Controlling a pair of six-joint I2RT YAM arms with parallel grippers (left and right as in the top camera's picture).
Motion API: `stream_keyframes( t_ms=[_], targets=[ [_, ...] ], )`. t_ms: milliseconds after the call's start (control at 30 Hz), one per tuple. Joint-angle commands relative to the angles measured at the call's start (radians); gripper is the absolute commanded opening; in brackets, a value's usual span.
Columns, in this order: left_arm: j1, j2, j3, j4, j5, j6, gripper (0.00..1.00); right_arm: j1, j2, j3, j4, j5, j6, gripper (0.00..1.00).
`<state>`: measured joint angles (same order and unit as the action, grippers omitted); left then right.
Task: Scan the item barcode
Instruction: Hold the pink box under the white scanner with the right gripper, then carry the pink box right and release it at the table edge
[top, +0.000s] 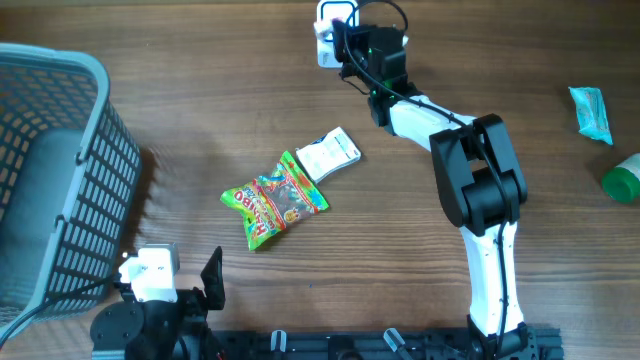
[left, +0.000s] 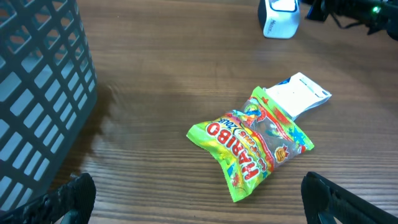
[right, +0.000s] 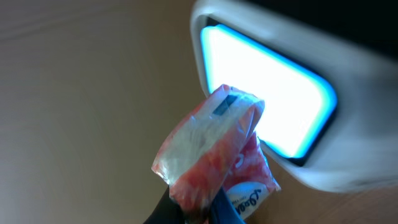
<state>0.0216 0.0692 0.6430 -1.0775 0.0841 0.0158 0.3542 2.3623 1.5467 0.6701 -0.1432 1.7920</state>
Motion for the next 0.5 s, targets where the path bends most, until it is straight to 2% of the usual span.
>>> stream_keyframes(
  t_ms=[0,67,200,333,467],
  targets=[
    [0.003,-0.001,-0.005,0.003,0.016,-0.013,1.00,-0.007,0.003,0.030,0.067,0.001,-0.196,0.05],
    [0.003,-0.001,-0.005,0.003,0.016,-0.013,1.00,-0.012,-0.015,0.048,0.055,-0.035,-0.340,0.04],
    [0.003,-0.001,-0.005,0.003,0.016,-0.013,1.00,-0.028,-0.145,0.052,-0.098,-0.018,-0.627,0.05],
    [0.003,-0.001,-0.006,0.003,0.016,-0.013,1.00,-0.043,-0.383,0.052,-0.392,0.132,-0.975,0.05],
    [0.003,-0.001,-0.006,0.003,0.016,-0.013,1.00,-0.064,-0.633,0.052,-0.726,0.403,-1.194,0.05]
  ],
)
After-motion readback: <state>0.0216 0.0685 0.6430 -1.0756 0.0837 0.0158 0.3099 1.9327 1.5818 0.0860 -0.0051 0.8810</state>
